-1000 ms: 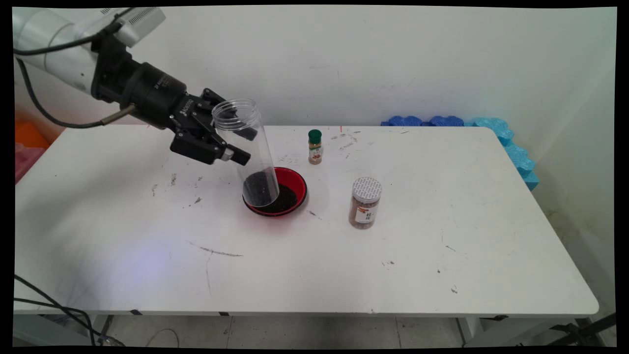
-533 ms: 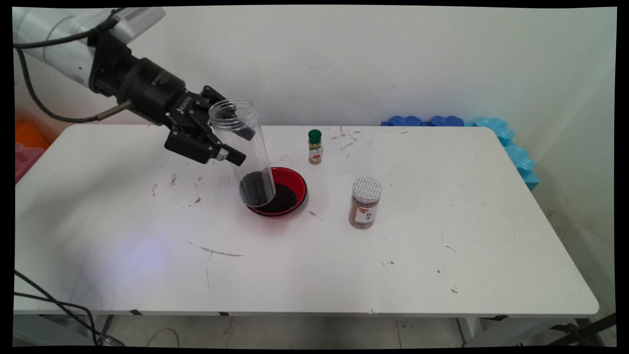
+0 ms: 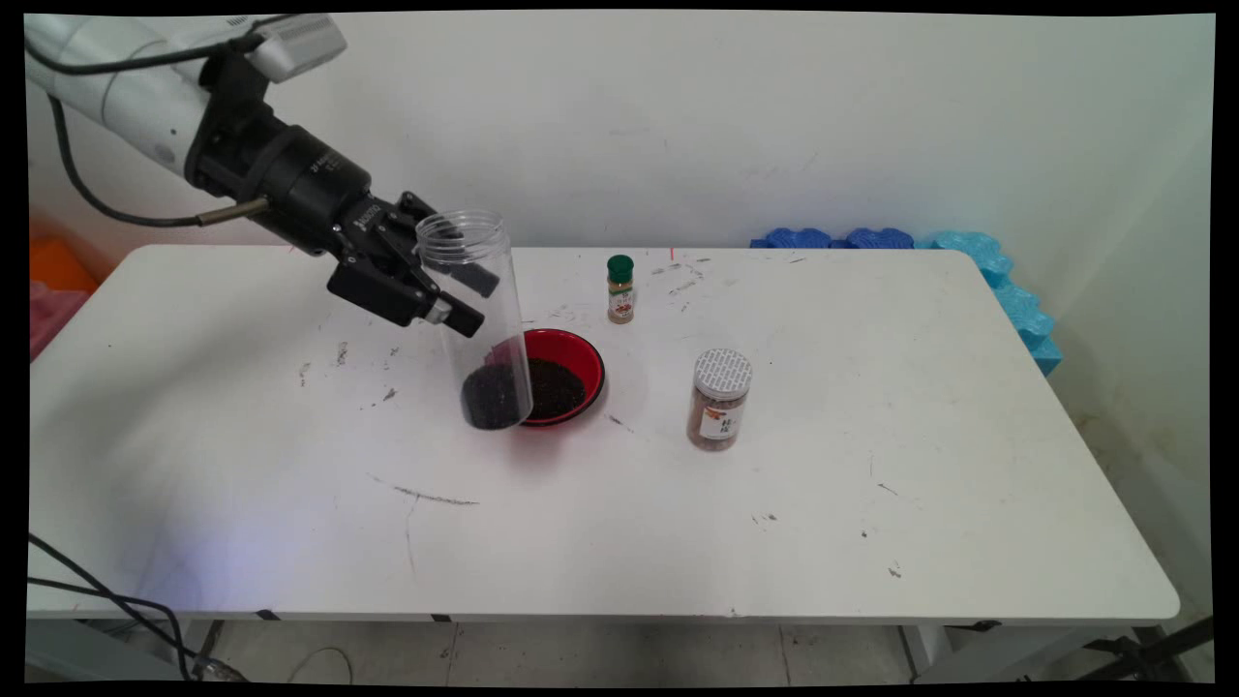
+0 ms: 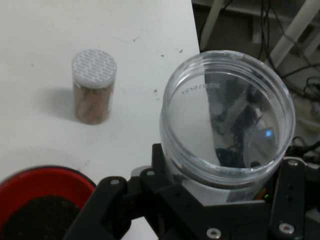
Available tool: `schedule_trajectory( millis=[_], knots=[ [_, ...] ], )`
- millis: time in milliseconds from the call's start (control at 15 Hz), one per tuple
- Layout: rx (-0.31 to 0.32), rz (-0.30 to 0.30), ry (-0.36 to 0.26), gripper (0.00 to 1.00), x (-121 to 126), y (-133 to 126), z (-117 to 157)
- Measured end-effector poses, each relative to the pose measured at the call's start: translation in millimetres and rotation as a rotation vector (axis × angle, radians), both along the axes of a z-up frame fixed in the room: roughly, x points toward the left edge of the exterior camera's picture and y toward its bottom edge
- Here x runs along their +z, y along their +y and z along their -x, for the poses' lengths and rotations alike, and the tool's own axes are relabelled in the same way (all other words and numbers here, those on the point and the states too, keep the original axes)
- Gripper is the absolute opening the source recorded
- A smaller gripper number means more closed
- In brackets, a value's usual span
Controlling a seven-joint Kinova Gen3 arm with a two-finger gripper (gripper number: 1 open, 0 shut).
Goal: Pour the black seasoning powder in the red bowl
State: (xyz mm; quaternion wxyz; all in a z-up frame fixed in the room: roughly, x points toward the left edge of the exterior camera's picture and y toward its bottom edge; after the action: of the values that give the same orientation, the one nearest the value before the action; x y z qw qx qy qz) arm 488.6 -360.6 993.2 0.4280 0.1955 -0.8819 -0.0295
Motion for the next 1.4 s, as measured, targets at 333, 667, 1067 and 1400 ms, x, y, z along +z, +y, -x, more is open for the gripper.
schedule_trajectory(
  millis=[333,667,1067,1400],
  knots=[
    [0.132,-0.187,0.020,0.00,-10,-6,-2],
    [0.229,-0.334,0.044,0.00,-17,-13,-2],
    [0.346,-0.511,0.084,0.00,-25,-20,3],
    [0.468,-0.701,0.127,0.00,-30,-22,8]
  ],
)
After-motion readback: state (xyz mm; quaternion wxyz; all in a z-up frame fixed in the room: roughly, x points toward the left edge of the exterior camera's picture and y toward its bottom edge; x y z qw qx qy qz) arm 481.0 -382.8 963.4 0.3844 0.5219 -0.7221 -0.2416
